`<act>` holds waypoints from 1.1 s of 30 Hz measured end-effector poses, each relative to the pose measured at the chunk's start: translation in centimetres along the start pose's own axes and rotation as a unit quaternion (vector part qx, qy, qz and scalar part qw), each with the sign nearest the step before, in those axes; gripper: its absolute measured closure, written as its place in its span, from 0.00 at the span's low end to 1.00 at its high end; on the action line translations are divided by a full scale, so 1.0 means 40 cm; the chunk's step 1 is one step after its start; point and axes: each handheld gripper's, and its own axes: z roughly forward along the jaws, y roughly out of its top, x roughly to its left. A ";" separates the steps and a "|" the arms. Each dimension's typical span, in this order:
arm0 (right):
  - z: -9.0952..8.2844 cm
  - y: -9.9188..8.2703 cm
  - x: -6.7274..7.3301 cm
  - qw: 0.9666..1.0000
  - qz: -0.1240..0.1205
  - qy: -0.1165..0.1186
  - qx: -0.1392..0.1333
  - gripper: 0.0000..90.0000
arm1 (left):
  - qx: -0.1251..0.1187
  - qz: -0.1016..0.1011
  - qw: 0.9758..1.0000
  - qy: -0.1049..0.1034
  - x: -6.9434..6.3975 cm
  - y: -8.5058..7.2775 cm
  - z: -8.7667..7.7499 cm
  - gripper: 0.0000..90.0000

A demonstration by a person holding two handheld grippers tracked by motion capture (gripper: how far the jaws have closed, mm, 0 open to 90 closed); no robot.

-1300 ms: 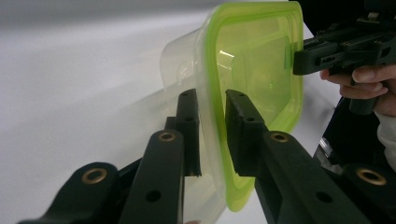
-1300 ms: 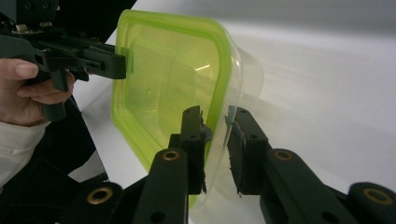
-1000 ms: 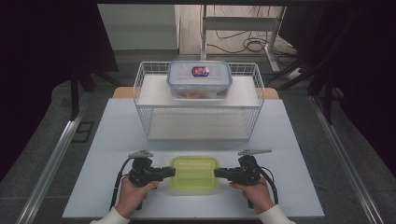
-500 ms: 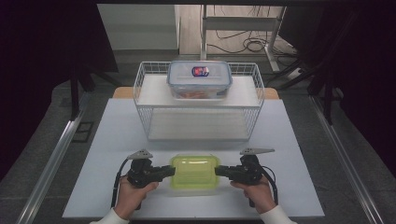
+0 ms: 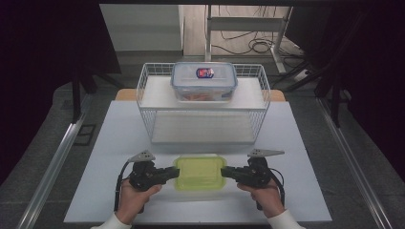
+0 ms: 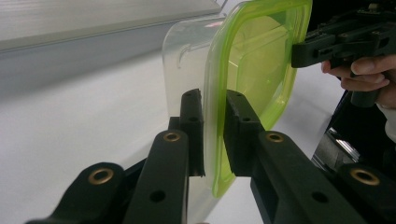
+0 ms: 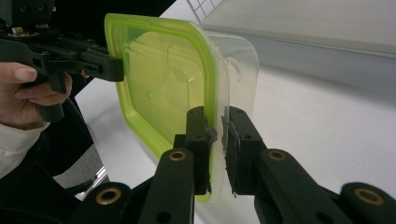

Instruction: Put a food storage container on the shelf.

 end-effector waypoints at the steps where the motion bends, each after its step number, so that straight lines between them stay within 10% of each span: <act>1: -0.001 0.001 0.000 1.000 -0.002 0.000 -0.001 0.89 | -0.001 0.001 1.000 0.000 0.000 0.001 0.000 0.89; 14: -0.022 0.046 0.014 0.999 -0.019 -0.005 -0.026 0.89 | -0.018 0.010 1.000 -0.007 -0.004 0.053 -0.020 0.89; 33: -0.098 0.239 0.074 0.995 -0.067 -0.010 -0.073 0.89 | -0.064 0.040 0.997 -0.014 -0.040 0.244 -0.112 0.89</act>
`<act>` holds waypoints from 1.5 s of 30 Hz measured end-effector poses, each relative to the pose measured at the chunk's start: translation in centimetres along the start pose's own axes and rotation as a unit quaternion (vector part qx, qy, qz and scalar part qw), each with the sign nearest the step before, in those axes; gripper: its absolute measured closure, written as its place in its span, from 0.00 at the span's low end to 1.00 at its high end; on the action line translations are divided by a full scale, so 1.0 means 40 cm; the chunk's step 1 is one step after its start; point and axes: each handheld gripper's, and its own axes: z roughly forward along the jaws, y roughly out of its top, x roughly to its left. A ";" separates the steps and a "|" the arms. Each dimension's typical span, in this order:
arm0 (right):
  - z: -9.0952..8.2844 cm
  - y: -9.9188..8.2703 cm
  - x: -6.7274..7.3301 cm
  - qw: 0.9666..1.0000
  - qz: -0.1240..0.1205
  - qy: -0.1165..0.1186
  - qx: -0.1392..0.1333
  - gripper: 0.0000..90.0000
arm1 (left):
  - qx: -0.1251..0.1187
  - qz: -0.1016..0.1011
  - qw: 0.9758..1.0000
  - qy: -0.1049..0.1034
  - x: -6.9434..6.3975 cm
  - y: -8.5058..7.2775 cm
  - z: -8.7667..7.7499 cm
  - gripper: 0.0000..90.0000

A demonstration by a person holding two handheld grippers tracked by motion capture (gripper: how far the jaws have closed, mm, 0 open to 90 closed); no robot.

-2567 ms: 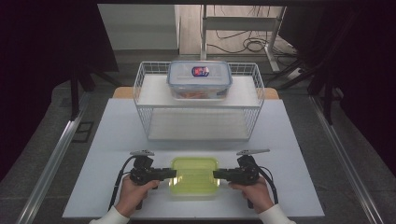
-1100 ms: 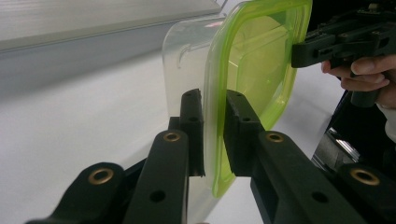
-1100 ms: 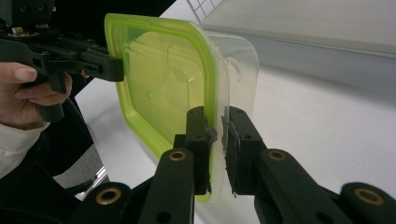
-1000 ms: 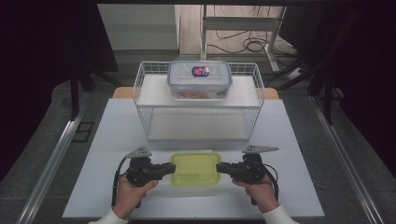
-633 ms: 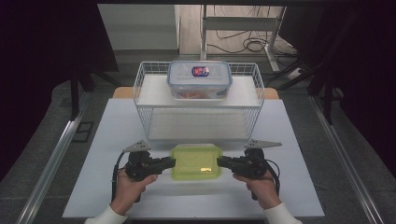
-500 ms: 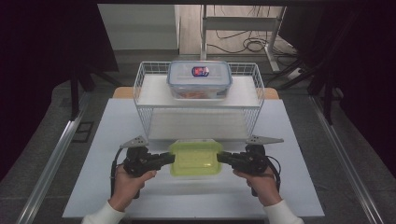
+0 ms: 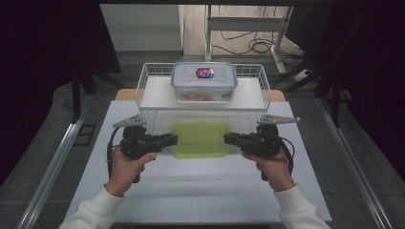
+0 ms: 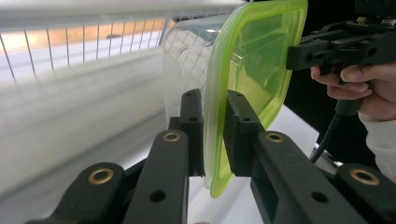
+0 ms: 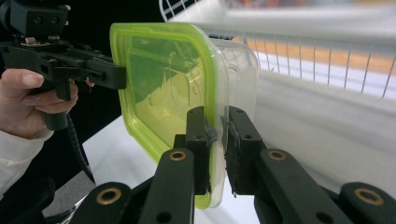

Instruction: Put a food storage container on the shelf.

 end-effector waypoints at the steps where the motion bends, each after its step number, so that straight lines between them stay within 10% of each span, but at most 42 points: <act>1: -0.003 0.013 0.003 1.000 -0.003 -0.001 -0.003 0.89 | -0.002 0.001 1.000 0.000 -0.001 0.010 -0.003 0.89; 22: -0.041 0.218 0.019 0.999 -0.034 -0.015 -0.027 0.89 | -0.026 0.033 0.999 0.009 -0.020 0.218 -0.051 0.89; 45: -0.028 0.389 -0.036 0.999 -0.022 -0.020 -0.032 0.89 | -0.029 0.026 0.999 0.002 0.040 0.393 -0.030 0.89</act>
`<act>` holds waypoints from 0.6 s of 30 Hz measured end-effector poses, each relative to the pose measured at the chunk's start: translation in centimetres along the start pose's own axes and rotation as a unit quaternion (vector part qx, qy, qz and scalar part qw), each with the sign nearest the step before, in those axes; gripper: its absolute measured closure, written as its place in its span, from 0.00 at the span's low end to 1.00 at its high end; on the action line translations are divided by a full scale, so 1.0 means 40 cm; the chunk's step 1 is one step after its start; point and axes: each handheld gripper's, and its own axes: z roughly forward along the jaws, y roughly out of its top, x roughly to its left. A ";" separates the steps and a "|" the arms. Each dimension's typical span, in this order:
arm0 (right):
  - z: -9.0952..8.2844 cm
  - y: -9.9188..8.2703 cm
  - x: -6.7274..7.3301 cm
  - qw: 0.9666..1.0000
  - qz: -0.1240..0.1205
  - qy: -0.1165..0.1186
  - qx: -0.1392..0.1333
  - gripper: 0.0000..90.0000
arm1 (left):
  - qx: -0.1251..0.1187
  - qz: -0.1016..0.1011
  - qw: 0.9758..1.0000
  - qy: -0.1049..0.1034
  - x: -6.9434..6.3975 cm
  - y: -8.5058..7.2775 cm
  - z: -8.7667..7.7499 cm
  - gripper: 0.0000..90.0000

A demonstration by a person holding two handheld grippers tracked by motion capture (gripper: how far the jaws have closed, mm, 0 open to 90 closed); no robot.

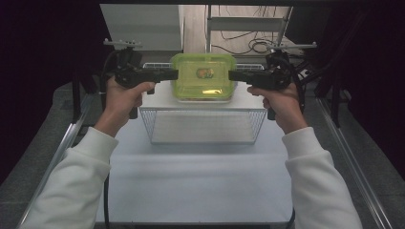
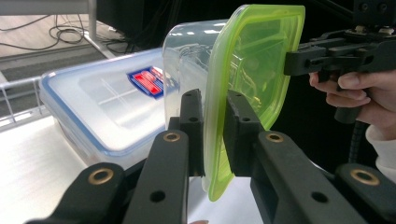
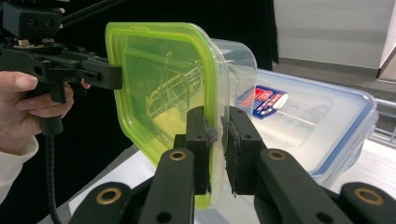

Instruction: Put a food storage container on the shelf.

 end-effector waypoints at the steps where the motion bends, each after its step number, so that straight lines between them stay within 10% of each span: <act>1: 0.003 0.005 -0.005 1.000 0.002 -0.001 -0.001 0.89 | 0.000 -0.004 1.000 0.000 0.004 0.006 0.004 0.89; 18: 0.075 0.048 -0.107 0.998 0.055 -0.017 0.024 0.88 | 0.021 -0.048 0.999 0.003 0.104 0.040 0.088 0.90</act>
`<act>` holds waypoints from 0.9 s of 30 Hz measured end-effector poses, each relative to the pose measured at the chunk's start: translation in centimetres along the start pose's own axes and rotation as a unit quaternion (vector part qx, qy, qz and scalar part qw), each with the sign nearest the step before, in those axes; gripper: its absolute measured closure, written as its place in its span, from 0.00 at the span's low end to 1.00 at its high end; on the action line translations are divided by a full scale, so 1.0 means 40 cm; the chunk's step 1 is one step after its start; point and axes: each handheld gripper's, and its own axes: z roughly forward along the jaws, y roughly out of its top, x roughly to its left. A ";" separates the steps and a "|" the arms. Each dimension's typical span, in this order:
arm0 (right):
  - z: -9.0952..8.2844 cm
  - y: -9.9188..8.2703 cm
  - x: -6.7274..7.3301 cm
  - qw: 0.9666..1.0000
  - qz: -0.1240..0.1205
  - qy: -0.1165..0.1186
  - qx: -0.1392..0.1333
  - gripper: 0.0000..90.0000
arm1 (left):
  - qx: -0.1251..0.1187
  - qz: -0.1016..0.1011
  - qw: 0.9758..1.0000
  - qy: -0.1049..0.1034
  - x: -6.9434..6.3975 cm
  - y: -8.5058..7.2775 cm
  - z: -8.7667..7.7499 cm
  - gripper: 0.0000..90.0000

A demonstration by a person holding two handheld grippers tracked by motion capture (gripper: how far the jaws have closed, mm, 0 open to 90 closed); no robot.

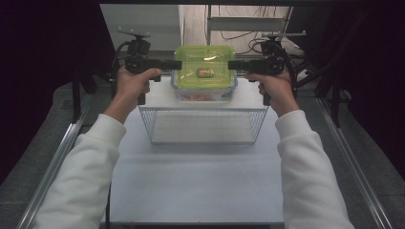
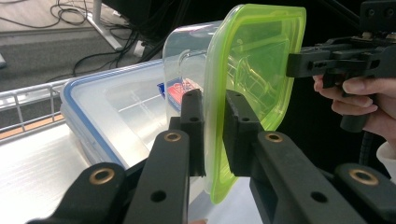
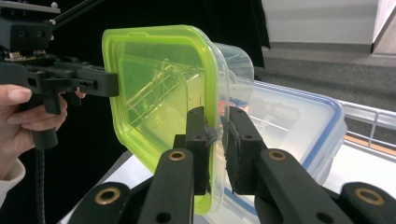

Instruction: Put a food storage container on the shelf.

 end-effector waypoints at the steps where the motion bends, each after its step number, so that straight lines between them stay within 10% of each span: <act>1: 0.005 -0.001 -0.007 1.000 0.002 -0.003 0.001 0.88 | 0.002 0.001 1.000 0.000 0.002 0.000 0.003 0.89; 27: 0.056 -0.007 -0.046 0.999 0.036 -0.024 -0.005 0.68 | -0.002 -0.054 0.998 0.014 0.032 0.010 0.064 0.60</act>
